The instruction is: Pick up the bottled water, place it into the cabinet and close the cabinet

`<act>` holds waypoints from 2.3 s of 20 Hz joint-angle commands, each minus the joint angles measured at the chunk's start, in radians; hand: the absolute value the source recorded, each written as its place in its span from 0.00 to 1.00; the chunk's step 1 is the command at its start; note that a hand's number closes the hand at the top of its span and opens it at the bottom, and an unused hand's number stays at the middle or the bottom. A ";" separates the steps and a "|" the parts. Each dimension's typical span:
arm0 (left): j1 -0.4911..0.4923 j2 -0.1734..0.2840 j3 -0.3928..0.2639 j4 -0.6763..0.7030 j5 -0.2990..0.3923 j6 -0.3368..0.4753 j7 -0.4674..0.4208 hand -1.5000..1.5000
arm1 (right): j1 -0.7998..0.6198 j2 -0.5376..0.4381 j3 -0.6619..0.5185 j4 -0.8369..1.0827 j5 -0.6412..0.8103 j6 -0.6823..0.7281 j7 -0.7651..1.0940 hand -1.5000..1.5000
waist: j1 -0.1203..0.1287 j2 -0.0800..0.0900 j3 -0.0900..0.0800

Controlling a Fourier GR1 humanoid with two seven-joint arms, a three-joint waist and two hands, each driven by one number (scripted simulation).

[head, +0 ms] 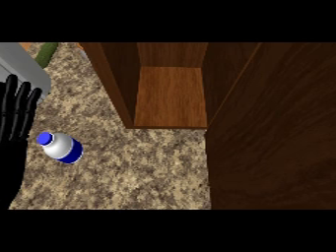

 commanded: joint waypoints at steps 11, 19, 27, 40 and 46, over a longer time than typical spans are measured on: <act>0.073 0.264 0.259 0.235 0.603 -0.430 0.063 0.00 | 0.259 -0.013 0.138 -0.270 -0.188 0.109 0.251 0.00 | -0.006 0.000 0.050; 0.229 0.299 0.373 0.127 0.722 -0.513 0.126 0.00 | 0.403 -0.007 0.144 -0.325 -0.202 0.157 0.223 0.00 | 0.010 0.003 0.052; 0.291 0.207 0.352 0.166 0.558 -0.566 0.049 0.00 | 0.610 -0.015 0.181 -0.466 -0.192 0.199 0.181 0.00 | 0.003 0.002 0.051; 0.131 0.181 0.389 0.553 0.286 -0.576 -0.191 0.00 | 0.715 -0.038 0.119 -0.496 -0.260 0.268 0.099 0.00 | -0.012 0.005 0.050; 0.023 0.186 0.370 0.756 0.211 -0.564 -0.285 0.00 | 0.826 -0.058 0.096 -0.497 -0.273 0.334 0.008 0.00 | -0.017 0.004 0.050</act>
